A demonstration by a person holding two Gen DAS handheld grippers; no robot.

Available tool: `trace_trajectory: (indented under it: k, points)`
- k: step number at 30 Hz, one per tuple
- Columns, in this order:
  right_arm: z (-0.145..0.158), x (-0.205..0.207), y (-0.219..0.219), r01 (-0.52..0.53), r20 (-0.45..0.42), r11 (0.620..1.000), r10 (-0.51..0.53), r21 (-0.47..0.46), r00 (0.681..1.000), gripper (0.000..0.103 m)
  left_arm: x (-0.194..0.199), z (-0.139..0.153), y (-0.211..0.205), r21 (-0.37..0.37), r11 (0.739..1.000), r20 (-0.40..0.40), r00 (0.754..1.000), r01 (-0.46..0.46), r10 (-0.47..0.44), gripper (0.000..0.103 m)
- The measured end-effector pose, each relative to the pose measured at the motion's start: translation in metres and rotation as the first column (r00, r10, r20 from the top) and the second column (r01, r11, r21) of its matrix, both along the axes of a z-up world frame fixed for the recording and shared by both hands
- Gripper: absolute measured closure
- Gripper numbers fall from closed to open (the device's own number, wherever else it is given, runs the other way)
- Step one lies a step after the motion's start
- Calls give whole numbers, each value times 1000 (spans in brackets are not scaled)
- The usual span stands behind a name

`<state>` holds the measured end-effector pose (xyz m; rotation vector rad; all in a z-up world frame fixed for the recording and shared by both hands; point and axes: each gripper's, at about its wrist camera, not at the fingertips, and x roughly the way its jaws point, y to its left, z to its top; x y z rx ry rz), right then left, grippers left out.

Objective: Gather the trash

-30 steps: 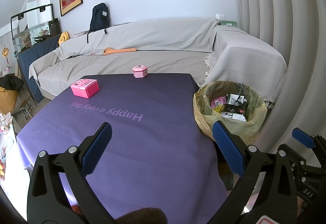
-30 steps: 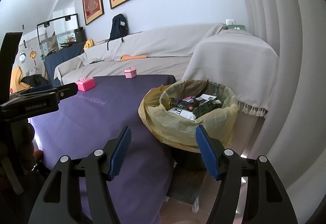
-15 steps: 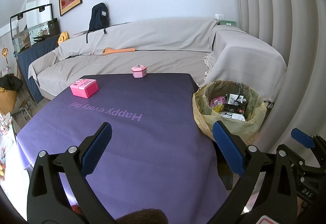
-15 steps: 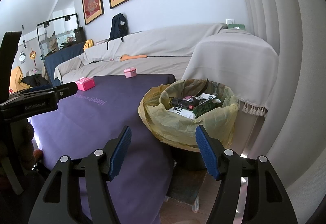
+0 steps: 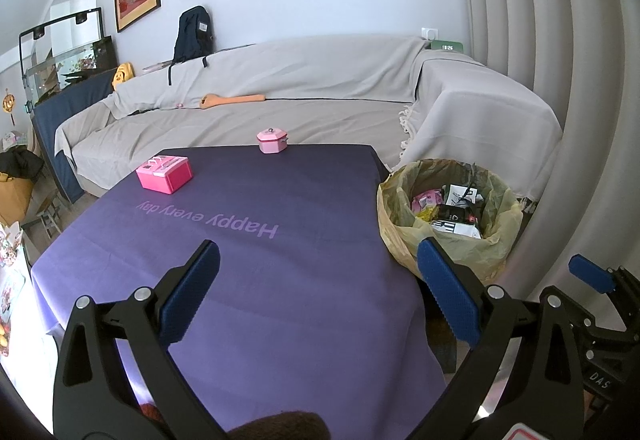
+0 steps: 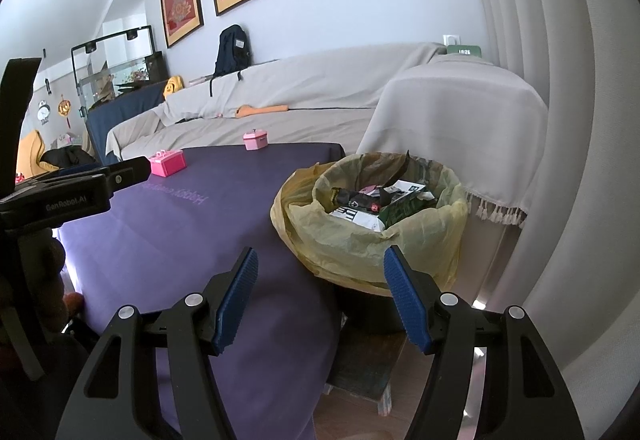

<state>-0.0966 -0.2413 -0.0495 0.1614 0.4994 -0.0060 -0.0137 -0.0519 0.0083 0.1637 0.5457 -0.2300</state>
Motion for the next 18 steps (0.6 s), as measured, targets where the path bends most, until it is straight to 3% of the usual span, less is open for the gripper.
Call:
trace_trajectory:
  k: [9,12,18]
  points:
    - [-3,-1,0,3,0,1000,-3,3,1000,41,-4,-1,-3,7,1000,17,1000,2,-2,9]
    - [-3,0,0,7,-1,1000,-7,-8,1000,41,2,-5,-6,7,1000,-18,999,28,-27,9]
    - [-3,28,11,-17,-32,1000,16,-18,999,41,52,-5,26,-21,997,-65,995,-78,77,9]
